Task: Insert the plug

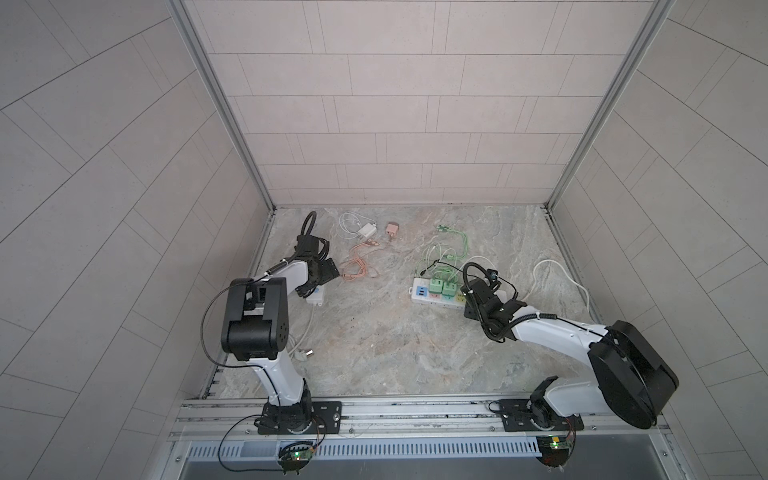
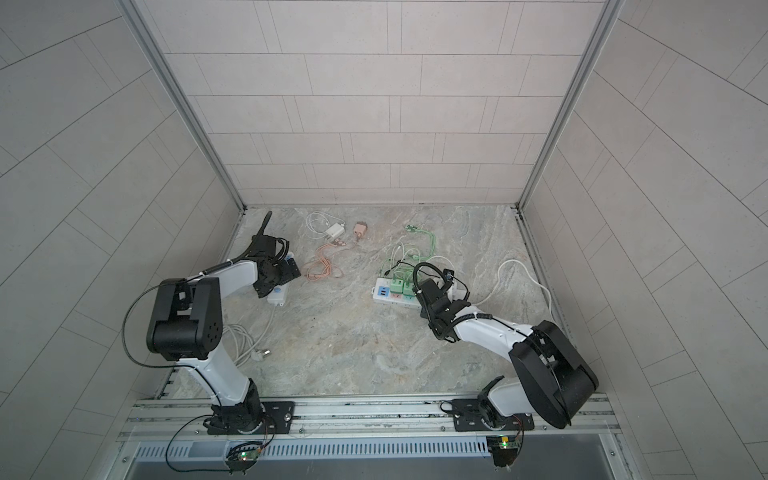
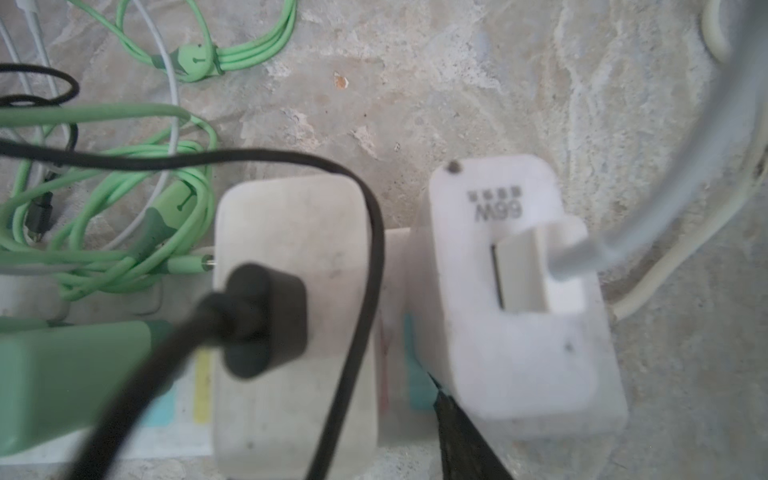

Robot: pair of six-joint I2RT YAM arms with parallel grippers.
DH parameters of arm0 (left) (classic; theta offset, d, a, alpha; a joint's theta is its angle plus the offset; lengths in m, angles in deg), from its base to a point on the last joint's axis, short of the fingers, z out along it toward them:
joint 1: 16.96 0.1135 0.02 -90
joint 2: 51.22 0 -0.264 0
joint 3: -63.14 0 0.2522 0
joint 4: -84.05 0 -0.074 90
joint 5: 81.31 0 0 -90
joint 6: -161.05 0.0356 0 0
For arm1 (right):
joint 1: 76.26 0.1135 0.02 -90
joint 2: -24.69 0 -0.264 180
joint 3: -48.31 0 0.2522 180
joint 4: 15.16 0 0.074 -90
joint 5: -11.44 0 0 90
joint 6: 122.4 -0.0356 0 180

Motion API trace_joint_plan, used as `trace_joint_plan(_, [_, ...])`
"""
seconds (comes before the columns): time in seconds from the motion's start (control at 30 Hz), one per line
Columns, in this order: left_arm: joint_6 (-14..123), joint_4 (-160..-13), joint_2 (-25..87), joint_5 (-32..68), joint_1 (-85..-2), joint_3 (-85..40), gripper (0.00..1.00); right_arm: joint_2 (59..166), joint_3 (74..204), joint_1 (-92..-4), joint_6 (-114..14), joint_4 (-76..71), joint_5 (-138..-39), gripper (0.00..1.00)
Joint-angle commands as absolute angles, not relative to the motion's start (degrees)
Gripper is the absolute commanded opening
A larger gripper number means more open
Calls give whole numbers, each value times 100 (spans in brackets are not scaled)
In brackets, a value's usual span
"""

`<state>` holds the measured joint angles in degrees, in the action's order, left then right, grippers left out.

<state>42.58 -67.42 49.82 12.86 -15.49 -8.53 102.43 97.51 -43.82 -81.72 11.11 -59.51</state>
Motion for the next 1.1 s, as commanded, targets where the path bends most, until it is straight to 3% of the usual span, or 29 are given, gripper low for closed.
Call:
trace_joint_plan(0.0, [4283,-6877,5057,1576,-1567,-746,95,9901,9720,-4395,-8167,1657,-6036,52])
trace_joint_plan(0.23, [4301,-6956,4934,2067,-1682,-539,72,8759,9721,-4383,-7764,2027,-6523,52])
trace_joint_plan(0.37, [4298,-6983,4804,2323,-2082,-330,64,8330,10092,-4382,-7292,2249,-6716,52])
trace_joint_plan(0.73, [3724,-7344,4228,2383,-3676,605,59,10070,12065,-4050,-5983,2999,-8026,50])
trace_joint_plan(0.8, [3531,-7475,4090,2285,-4060,813,59,10473,12247,-3849,-5962,2954,-8084,49])
trace_joint_plan(0.97, [3037,-7830,3521,2056,-4421,1413,71,11466,12803,-3262,-5950,2884,-8220,45])
trace_joint_plan(1.07, [3163,-7287,3148,1573,-4370,1267,85,12015,13118,-3027,-6137,2810,-8122,43])
